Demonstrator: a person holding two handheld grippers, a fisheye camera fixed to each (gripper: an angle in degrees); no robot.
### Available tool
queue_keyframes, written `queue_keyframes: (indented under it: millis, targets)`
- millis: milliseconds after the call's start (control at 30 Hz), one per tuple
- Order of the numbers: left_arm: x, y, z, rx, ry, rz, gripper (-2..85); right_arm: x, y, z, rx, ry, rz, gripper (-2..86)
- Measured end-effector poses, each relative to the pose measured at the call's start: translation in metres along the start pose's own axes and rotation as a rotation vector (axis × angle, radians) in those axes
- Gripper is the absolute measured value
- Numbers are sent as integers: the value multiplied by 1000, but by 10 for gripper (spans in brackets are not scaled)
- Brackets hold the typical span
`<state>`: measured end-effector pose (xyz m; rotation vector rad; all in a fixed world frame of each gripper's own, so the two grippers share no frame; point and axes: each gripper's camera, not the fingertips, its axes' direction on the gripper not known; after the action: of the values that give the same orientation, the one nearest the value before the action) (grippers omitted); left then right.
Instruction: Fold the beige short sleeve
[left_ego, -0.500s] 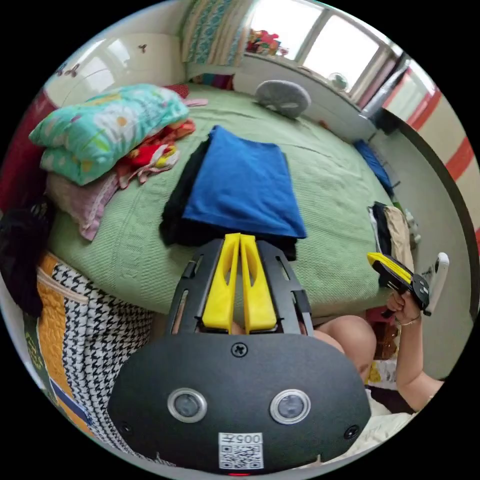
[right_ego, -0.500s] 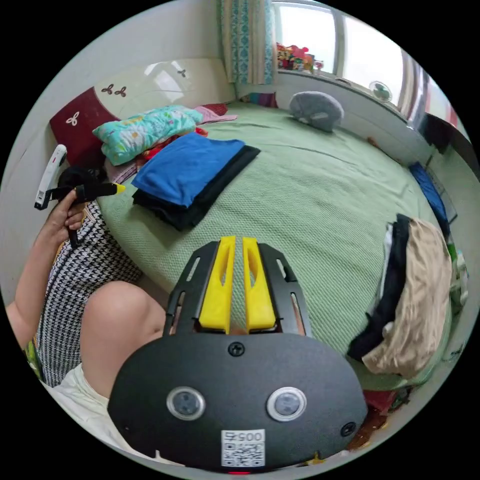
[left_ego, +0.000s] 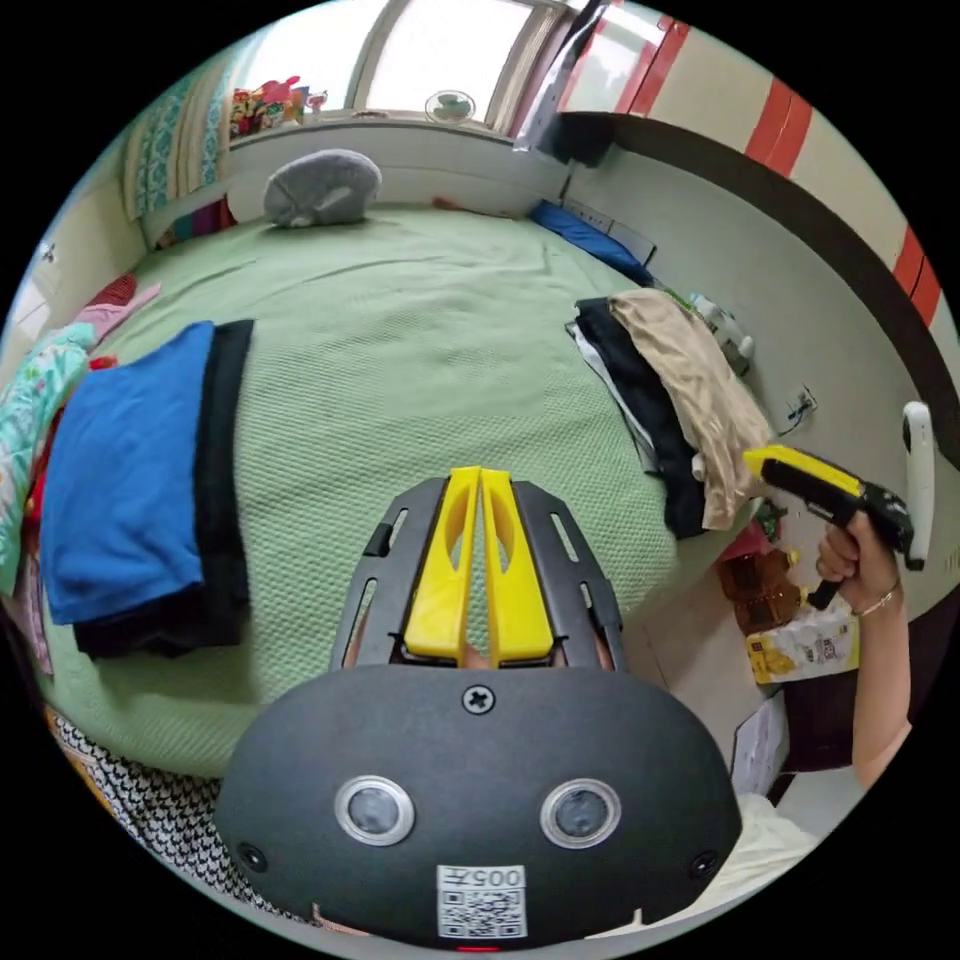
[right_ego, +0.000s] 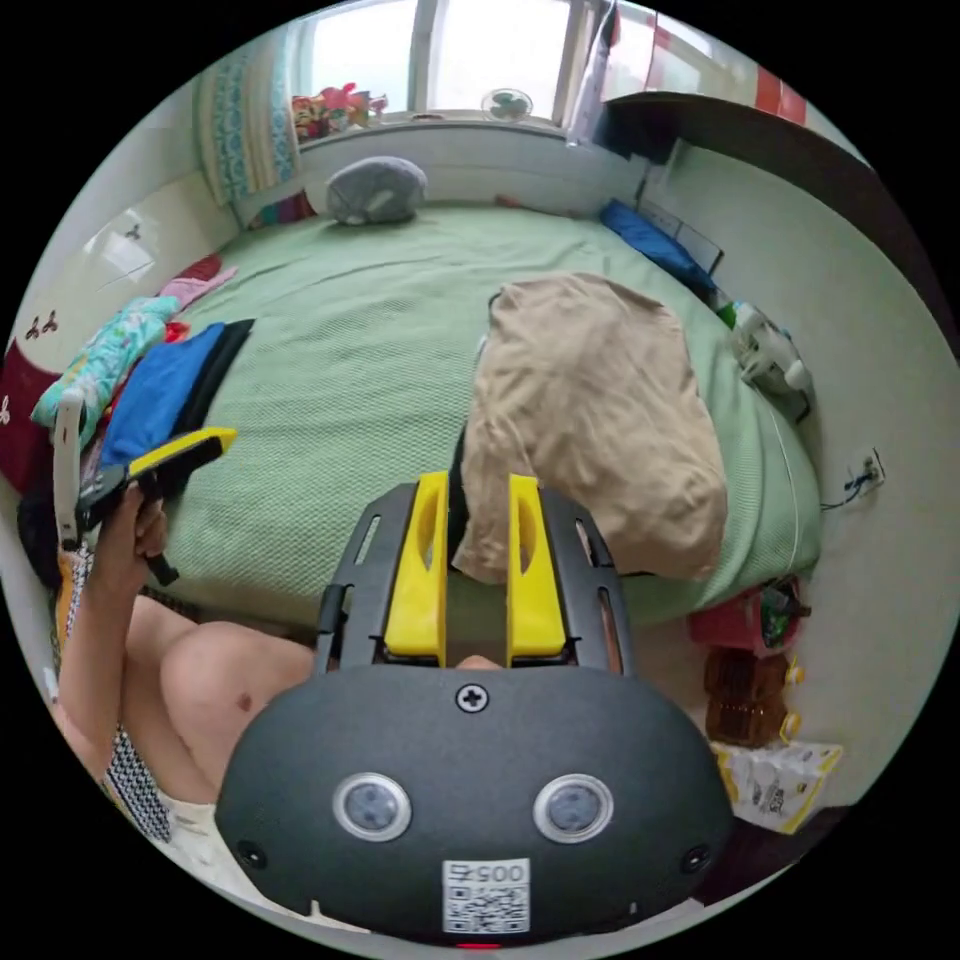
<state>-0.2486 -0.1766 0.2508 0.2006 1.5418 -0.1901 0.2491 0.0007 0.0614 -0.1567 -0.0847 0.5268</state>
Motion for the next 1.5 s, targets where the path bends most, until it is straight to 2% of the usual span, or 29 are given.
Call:
queue_keyframes:
  millis: [67,133,300,400,633,733,967,1100,1300,1400,1500]
  targets:
    - [-2,-4,20,-101,40,-118,-5,6,-8,6,-4,37,18,87]
    - [4,-10,27,-54,161,-66,-6,8,-20,12,-11,45,31,84]
    - [29,-26,41,-12,-10,12,-6,-6,-61,32,-27,138,8,77]
    - [34,-26,48,24,25,10,-6,-20,-78,55,-84,230,-49,74]
    - [21,-37,75,-55,164,-65,-6,-23,-84,91,-146,381,-137,50]
    - [13,-38,80,-38,169,-102,-6,-3,-88,84,-153,307,-133,17]
    - [7,-42,92,-29,185,-113,-6,102,-99,54,-111,-26,148,-3]
    - [4,-45,101,-38,203,-122,-6,131,-92,51,-81,-41,206,-3]
    - [-5,-51,107,-27,234,-143,-6,119,-91,70,-98,-195,213,-6]
    - [-11,-54,106,-17,245,-153,-6,85,-99,80,-102,-106,118,-7]
    - [-18,-56,105,-8,259,-160,-6,53,-106,89,-99,-103,47,-7]
